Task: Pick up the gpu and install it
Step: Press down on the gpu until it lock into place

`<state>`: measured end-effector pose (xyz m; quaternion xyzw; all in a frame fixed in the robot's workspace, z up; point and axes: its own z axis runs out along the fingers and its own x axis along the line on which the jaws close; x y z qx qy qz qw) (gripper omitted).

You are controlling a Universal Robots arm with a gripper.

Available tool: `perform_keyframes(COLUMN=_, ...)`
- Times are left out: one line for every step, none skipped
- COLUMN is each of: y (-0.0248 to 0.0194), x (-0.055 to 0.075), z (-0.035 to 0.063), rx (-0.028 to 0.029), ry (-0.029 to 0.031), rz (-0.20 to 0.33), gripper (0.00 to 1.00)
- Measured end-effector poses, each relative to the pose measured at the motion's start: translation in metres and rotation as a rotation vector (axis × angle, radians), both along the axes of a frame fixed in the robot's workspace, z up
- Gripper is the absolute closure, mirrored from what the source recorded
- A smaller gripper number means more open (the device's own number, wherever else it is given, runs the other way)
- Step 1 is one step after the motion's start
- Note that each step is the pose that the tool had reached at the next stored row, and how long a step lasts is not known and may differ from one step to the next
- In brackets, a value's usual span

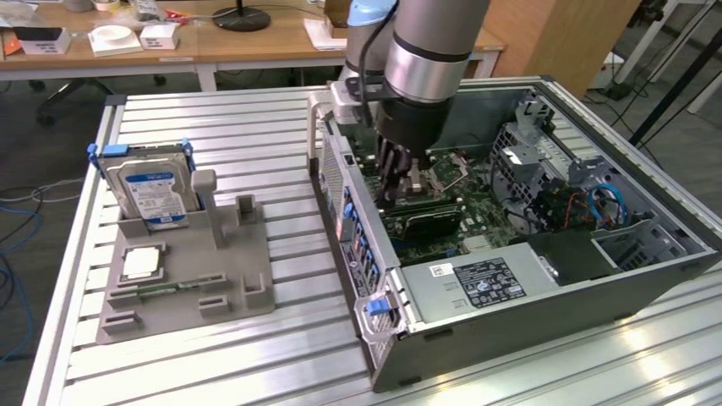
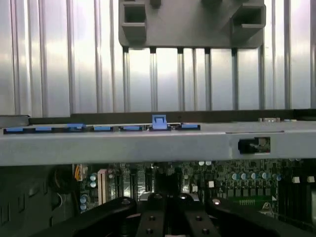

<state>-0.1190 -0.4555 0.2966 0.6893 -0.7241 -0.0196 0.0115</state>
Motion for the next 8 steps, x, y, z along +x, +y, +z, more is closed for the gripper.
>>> perform_keyframes(y=0.0, x=0.0034, z=0.0, rx=0.0002, ry=0.0004, rz=0.0, gripper=0.89)
perform_keyframes(y=-0.0001, x=0.0035, z=0.0001, rx=0.0002, ry=0.0027, rz=0.0, gripper=0.89)
perform_keyframes(y=-0.0001, x=0.0035, z=0.0001, rx=0.0001, ry=0.0047, rz=0.0, gripper=0.89)
perform_keyframes(y=0.0, x=0.0035, z=0.0001, rx=0.0002, ry=0.0065, rz=0.0, gripper=0.89)
perform_keyframes(y=0.0, x=0.0035, z=0.0001, rx=0.0002, ry=0.0084, rz=0.0, gripper=0.89)
perform_keyframes(y=0.0, x=0.0035, z=0.0001, rx=0.0002, ry=0.0104, rz=0.0, gripper=0.89)
perform_keyframes(y=0.0, x=0.0035, z=0.0001, rx=0.0001, ry=0.0123, rz=0.0, gripper=0.89)
perform_keyframes(y=0.0, x=0.0035, z=0.0001, rx=0.0002, ry=0.0142, rz=0.0, gripper=0.89)
